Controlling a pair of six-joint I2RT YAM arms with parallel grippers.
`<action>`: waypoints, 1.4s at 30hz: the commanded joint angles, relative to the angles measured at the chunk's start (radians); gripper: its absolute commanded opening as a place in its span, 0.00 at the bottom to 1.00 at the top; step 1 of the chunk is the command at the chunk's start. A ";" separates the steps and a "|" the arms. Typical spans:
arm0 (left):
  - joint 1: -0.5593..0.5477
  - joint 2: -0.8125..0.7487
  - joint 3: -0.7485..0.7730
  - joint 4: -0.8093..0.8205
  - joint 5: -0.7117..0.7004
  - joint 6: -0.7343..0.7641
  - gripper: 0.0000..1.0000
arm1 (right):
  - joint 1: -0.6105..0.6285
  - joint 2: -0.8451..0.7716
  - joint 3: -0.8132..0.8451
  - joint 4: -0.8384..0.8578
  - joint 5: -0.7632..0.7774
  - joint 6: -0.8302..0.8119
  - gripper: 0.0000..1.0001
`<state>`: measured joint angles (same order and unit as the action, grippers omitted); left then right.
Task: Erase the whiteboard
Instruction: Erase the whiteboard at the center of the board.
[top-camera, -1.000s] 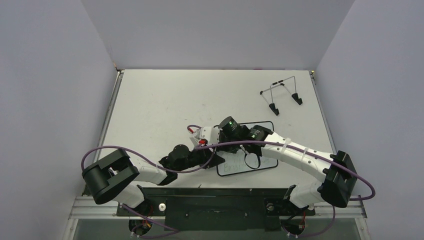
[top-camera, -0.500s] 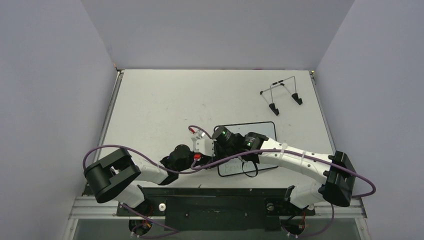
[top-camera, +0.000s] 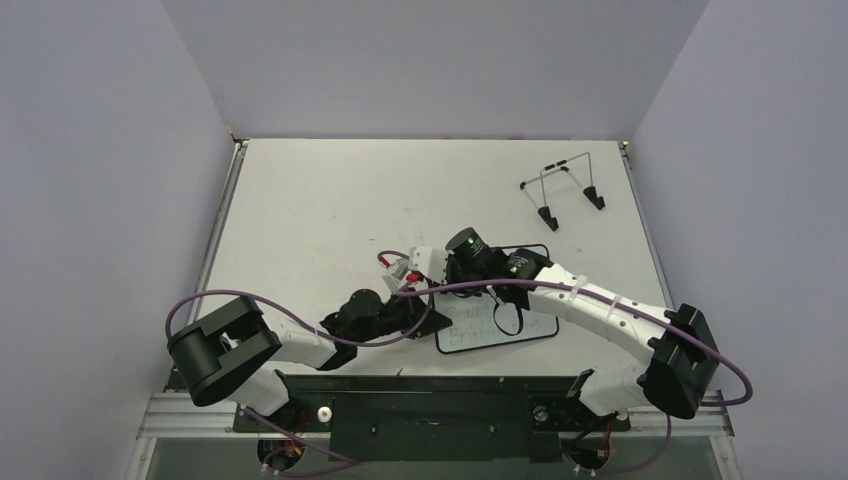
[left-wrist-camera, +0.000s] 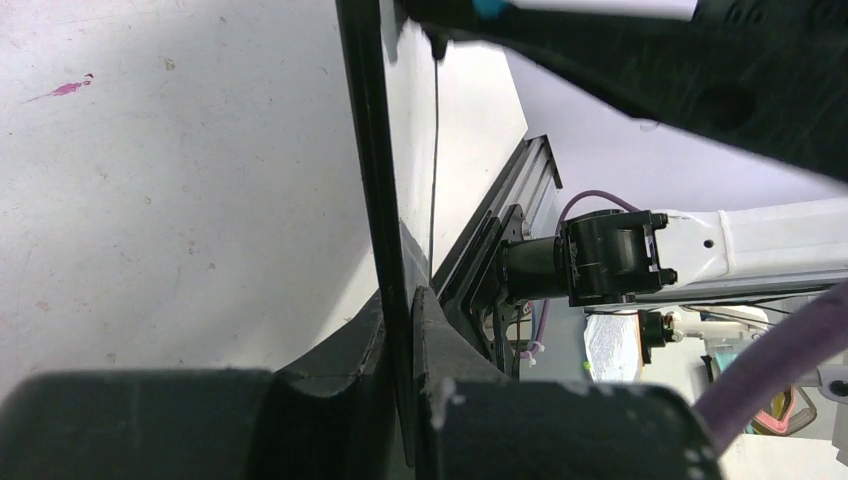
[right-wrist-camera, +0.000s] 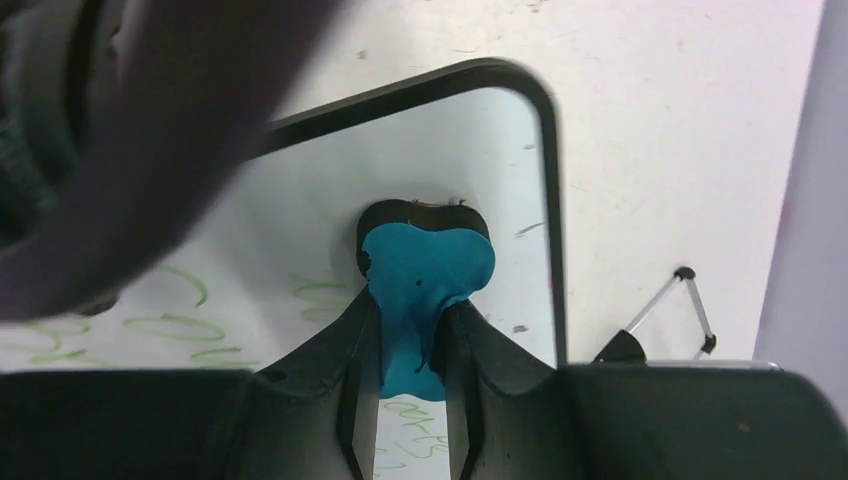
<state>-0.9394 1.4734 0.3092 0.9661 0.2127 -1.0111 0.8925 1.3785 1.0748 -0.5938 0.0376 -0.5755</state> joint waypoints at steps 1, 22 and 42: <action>-0.017 -0.051 0.020 0.102 0.042 0.085 0.00 | 0.038 -0.047 -0.074 -0.137 -0.187 -0.130 0.00; -0.016 -0.056 0.031 0.089 0.039 0.094 0.00 | 0.005 -0.105 -0.111 -0.149 -0.229 -0.154 0.00; -0.017 -0.062 0.024 0.090 0.031 0.095 0.00 | -0.060 -0.150 -0.138 -0.135 -0.279 -0.144 0.00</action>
<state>-0.9421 1.4487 0.3092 0.9539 0.2131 -0.9829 0.7914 1.2514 0.9562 -0.6590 -0.1139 -0.6529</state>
